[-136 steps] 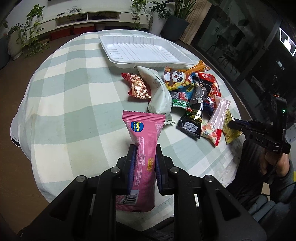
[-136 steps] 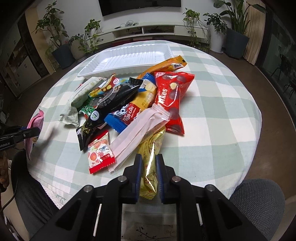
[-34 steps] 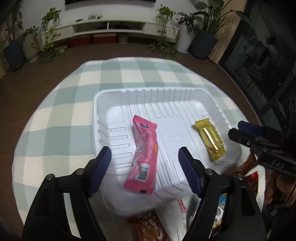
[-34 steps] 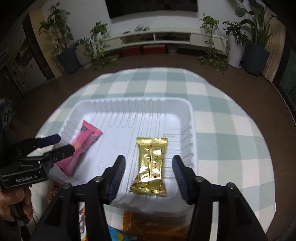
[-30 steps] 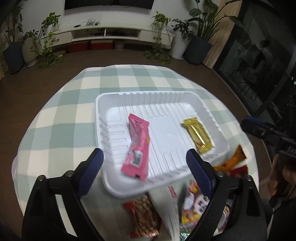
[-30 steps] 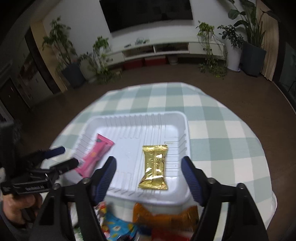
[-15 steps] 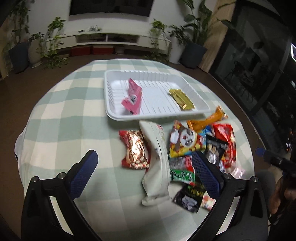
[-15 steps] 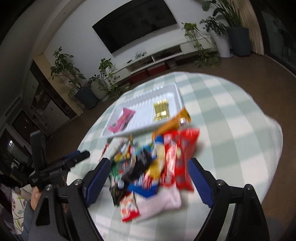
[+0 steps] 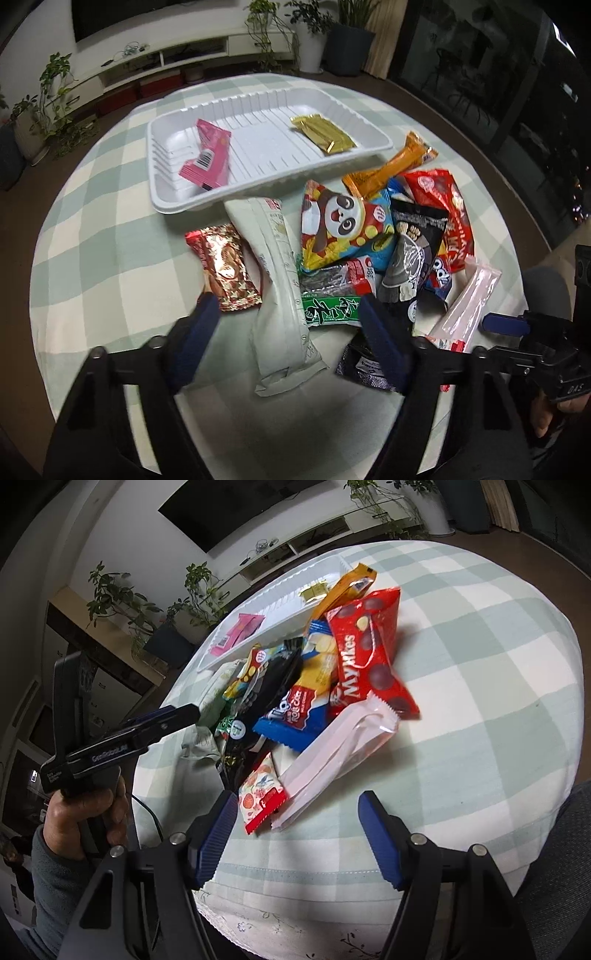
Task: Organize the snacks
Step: 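Move the left tool back to the pile and grasp the long white packet, then lift the white packet with the left tool while the right tool grasps the pale pink stick packet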
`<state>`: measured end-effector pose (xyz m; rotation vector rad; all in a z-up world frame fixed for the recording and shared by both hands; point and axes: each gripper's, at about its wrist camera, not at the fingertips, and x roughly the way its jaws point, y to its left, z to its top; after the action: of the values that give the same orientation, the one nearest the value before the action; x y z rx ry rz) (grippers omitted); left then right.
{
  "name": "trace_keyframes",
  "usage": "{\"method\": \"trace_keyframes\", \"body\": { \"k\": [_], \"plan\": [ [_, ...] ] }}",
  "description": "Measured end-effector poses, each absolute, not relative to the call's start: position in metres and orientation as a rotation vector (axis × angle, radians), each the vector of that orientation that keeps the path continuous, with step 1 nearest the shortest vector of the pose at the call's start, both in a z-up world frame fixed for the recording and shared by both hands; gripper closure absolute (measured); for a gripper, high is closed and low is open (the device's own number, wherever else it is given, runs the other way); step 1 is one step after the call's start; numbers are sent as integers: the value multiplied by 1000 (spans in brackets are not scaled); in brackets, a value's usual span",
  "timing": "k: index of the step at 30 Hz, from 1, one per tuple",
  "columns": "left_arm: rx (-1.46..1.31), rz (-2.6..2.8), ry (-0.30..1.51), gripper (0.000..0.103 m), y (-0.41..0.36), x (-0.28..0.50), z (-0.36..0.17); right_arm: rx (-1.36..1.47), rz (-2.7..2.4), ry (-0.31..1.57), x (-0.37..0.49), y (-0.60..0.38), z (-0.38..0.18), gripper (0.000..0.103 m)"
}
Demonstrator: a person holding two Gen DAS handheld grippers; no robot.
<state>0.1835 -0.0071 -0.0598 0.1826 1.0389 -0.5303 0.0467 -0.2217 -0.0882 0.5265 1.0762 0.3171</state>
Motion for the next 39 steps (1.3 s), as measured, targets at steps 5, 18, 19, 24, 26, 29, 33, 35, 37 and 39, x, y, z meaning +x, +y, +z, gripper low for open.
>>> {"method": "trace_keyframes", "body": {
  "k": [5, 18, 19, 24, 26, 29, 33, 35, 37, 39],
  "plan": [
    [207, -527, 1070, 41, -12, 196, -66, 545, 293, 1089, 47, -223, -95, 34],
    [269, -500, 1167, 70, -25, 225, -92, 530, 284, 1088, 52, -227, -96, 34],
    [268, -498, 1169, 70, -25, 226, -93, 528, 284, 1087, 52, -226, -96, 34],
    [254, -501, 1168, 84, -26, 232, -97, 521, 282, 1087, 53, -225, -96, 34],
    [246, -506, 1165, 86, -25, 232, -98, 519, 281, 1088, 53, -225, -96, 35],
    [231, -510, 1152, 87, -20, 228, -95, 524, 279, 1087, 53, -225, -96, 36],
    [185, -524, 1127, 87, -11, 222, -87, 537, 285, 1089, 56, -226, -96, 36],
    [164, -530, 1117, 87, -6, 217, -84, 540, 288, 1090, 57, -225, -96, 36],
    [136, -538, 1103, 87, 1, 209, -79, 543, 290, 1093, 58, -223, -96, 37],
    [101, -546, 1084, 87, 9, 199, -73, 546, 293, 1094, 61, -221, -96, 37]
  ]
}}
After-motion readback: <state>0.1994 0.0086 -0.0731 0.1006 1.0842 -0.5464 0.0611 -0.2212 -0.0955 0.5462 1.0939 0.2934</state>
